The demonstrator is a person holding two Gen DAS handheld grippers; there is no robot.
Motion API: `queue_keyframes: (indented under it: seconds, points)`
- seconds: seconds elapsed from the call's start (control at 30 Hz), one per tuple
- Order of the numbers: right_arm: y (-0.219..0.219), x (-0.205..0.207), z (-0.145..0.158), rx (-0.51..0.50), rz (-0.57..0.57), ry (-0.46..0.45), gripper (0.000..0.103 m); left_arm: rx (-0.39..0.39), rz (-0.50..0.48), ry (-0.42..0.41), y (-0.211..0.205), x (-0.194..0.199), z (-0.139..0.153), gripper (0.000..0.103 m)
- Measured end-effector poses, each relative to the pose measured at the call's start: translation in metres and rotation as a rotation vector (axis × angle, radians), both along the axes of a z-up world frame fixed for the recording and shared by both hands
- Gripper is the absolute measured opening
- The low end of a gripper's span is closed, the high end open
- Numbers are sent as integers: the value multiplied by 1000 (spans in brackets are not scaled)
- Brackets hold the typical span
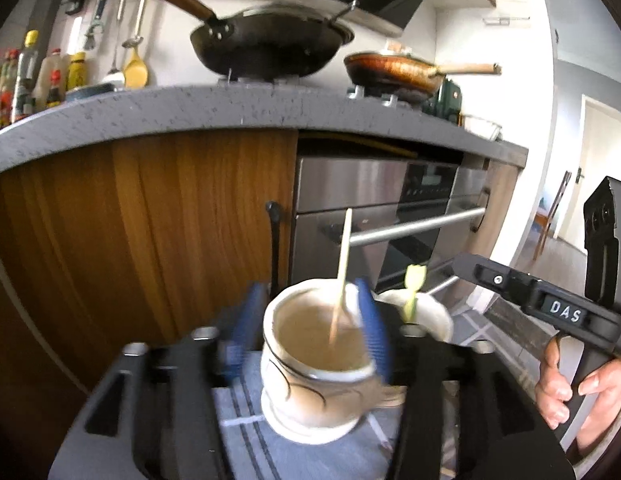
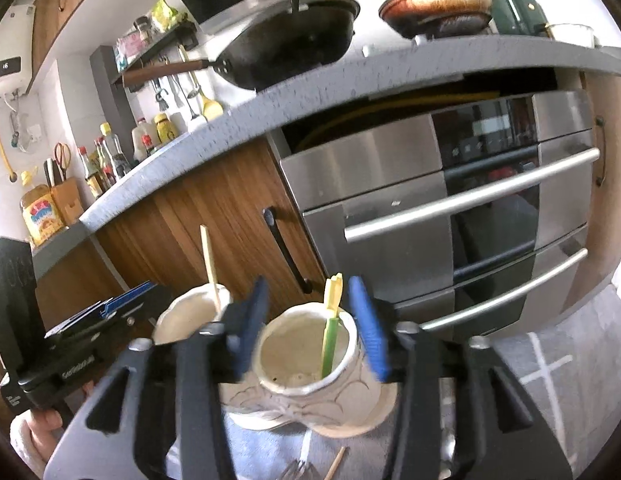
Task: Organize utensils
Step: 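Lift chopstick and green tongs and drop them into the ceramic holder, then move both open tools back over the utensils on the cloth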
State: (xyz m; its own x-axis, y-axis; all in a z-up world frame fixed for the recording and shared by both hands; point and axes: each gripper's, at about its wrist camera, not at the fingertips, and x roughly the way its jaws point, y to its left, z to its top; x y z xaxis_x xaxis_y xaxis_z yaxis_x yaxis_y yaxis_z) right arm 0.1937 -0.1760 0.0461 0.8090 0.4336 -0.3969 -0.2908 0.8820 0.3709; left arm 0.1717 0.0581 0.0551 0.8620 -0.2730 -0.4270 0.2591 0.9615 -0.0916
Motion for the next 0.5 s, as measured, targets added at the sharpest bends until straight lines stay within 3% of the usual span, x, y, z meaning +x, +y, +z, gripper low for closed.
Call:
queue_keyframes:
  seconds: [0.1, 0.27, 0.5]
  points:
    - [-10, -19, 12, -4, -5, -3, 82, -3, -1, -10, -4, -20, 8, 75]
    - [-26, -56, 21, -41, -9, -13, 97, 22, -1, -22, -15, -56, 18, 93]
    - [-51, -100, 11, -163, -65, -13, 98, 64, -8, 35, -32, -86, 7, 98]
